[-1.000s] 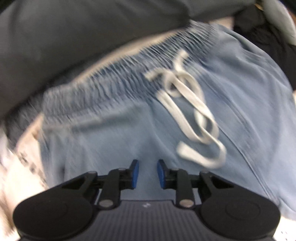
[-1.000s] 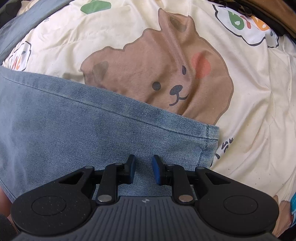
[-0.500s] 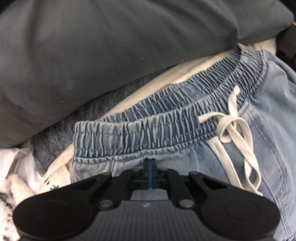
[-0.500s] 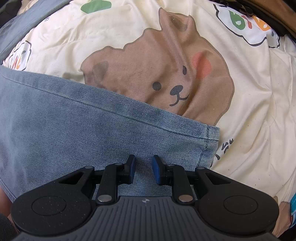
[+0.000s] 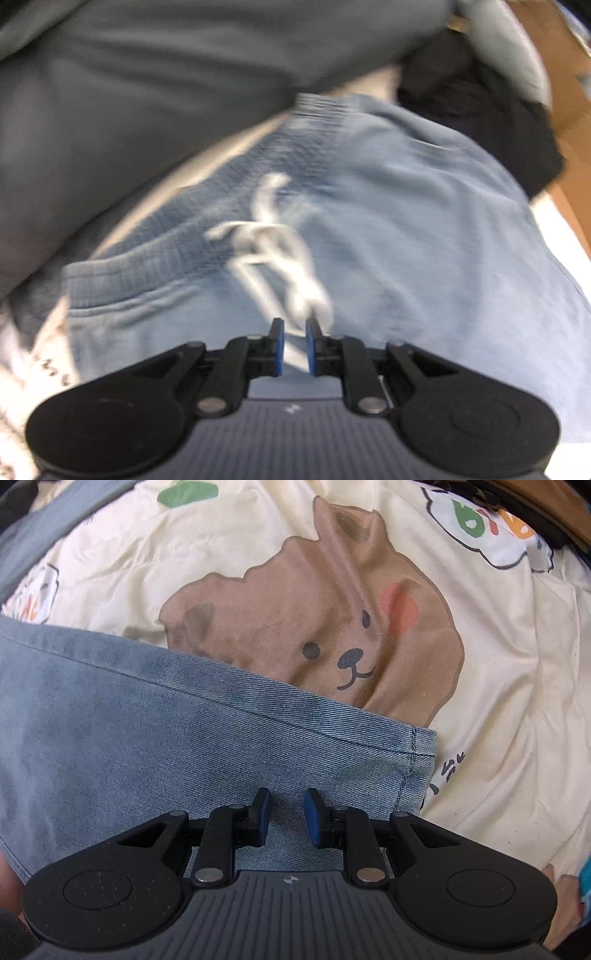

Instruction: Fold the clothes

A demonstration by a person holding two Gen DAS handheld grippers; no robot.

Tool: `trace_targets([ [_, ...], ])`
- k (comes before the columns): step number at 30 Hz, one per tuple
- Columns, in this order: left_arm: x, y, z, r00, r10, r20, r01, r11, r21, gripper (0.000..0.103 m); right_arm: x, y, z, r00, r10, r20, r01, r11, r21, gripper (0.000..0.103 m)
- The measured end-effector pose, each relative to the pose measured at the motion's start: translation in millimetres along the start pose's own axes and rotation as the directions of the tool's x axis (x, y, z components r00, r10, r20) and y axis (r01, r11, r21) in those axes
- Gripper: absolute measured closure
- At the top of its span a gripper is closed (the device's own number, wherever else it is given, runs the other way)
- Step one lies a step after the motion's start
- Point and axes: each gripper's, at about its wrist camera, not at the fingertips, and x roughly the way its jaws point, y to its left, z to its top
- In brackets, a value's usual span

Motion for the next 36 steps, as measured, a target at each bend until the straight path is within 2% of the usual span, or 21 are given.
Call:
trace_targets([
  [6,14,-61,10,0.997,-0.073,-0.010,0.074,0.991,0.109,0.089,-27,22,31,0.997,0.040,0.071,-0.033,0.995,-0.090,0.076],
  [11,31,-97,24,0.992,-0.128,-0.008,0.128,0.981,0.143,0.089,-23,42,77,0.988,0.066,0.141,-0.042,0.985,-0.168,0.076],
  [17,55,-122,41,0.992,-0.124,-0.027,0.127,0.980,0.154,0.089,-13,72,153,0.969,0.121,0.215,-0.071,0.972,-0.223,0.076],
  [21,72,-137,53,0.997,-0.044,-0.063,0.057,0.974,0.221,0.089,-25,98,209,0.950,0.160,0.267,-0.085,0.959,-0.272,0.076],
  [25,84,-136,72,0.999,-0.001,-0.055,0.012,0.978,0.206,0.087,-33,125,267,0.927,0.194,0.321,-0.086,0.942,-0.324,0.075],
  [27,87,-132,83,0.999,0.015,-0.043,-0.007,0.986,0.168,0.087,-26,139,294,0.921,0.193,0.339,-0.063,0.931,-0.360,0.075],
  [31,92,-123,103,0.999,0.047,0.012,-0.048,0.986,0.158,0.087,-9,154,337,0.916,0.150,0.371,0.000,0.927,-0.375,0.075],
  [36,98,-104,125,0.997,0.057,0.048,-0.062,0.993,0.100,0.088,25,157,363,0.932,0.039,0.361,0.087,0.941,-0.326,0.075],
])
